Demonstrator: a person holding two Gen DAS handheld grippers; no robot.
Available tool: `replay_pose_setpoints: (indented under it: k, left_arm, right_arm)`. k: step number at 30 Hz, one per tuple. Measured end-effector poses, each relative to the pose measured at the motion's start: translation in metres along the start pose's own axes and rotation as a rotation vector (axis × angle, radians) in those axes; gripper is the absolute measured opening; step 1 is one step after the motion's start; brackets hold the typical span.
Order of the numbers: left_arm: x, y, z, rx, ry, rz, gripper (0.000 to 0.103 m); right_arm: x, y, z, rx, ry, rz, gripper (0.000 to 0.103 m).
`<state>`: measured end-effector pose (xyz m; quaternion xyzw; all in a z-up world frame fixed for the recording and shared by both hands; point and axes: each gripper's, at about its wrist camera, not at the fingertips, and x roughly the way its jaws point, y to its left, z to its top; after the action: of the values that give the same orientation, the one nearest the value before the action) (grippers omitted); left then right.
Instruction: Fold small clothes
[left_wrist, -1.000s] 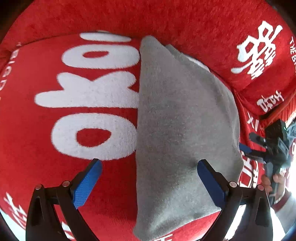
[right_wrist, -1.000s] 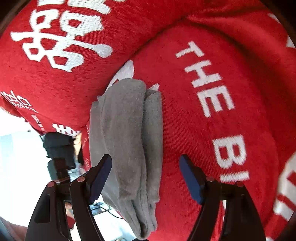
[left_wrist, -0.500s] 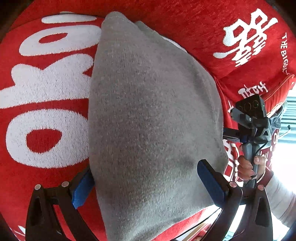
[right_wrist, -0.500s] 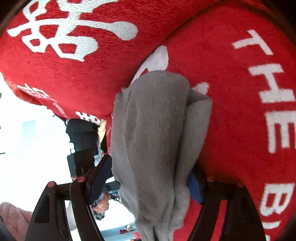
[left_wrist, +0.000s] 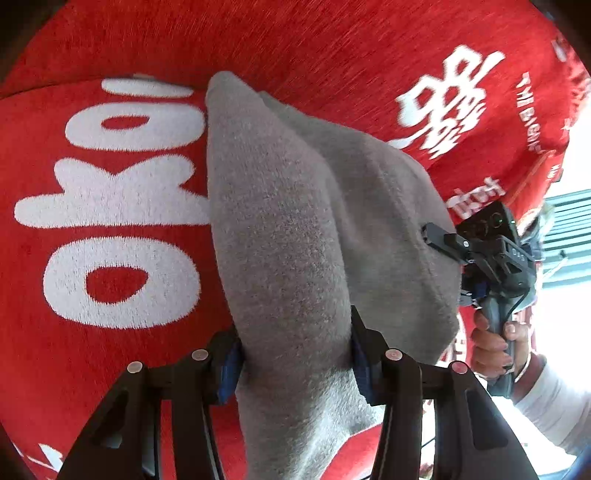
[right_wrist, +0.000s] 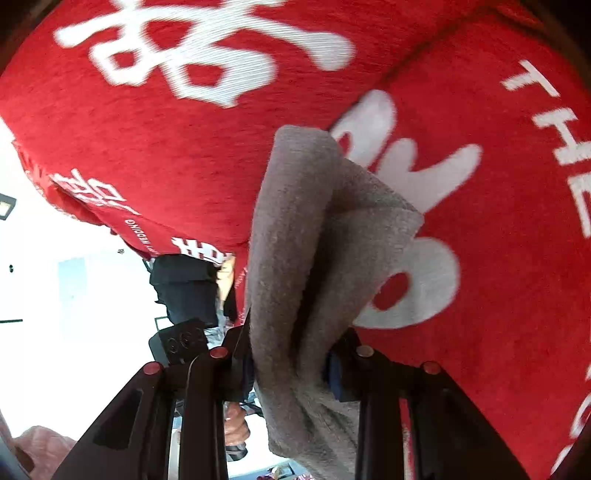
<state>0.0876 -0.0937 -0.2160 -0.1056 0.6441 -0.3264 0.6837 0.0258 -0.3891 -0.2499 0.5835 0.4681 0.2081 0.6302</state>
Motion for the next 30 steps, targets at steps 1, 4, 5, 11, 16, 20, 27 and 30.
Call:
replay_pose_setpoints:
  k: [1,4,5,11,16,20,27,30]
  left_arm:
    - [-0.007,-0.001,-0.002,0.007,-0.01,-0.014,0.051]
    - [-0.028,0.008,-0.006,0.005,-0.029,-0.051,0.051]
    - [-0.037,0.012,-0.009,0.003,-0.034,-0.062,0.051]
    - [-0.096,0.039,-0.018,0.02,-0.056,-0.055,0.051]
    - [-0.143,0.072,-0.027,0.028,-0.075,0.017,0.051]
    - [-0.155,0.103,-0.041,0.026,-0.08,0.08,0.051]
    - [-0.124,0.154,-0.062,-0.026,-0.076,0.286,0.052]
    - [-0.125,0.16,-0.07,-0.068,-0.108,0.297,0.063]
  right_arm:
    - [0.001,0.009,-0.005,-0.006,-0.009,0.005,0.033]
    - [0.003,0.03,-0.015,-0.019,-0.025,0.019,0.033]
    - [0.005,0.038,-0.019,-0.025,-0.029,0.026,0.033]
    - [0.042,0.078,-0.053,-0.027,-0.037,0.08,0.033]
    - [0.093,0.098,-0.084,-0.019,-0.008,0.117,0.033]
    - [0.137,0.093,-0.095,0.005,0.024,0.112,0.033]
    - [0.19,0.062,-0.08,-0.014,0.07,-0.208,0.033]
    - [0.192,0.06,-0.074,-0.035,0.074,-0.342,0.039]
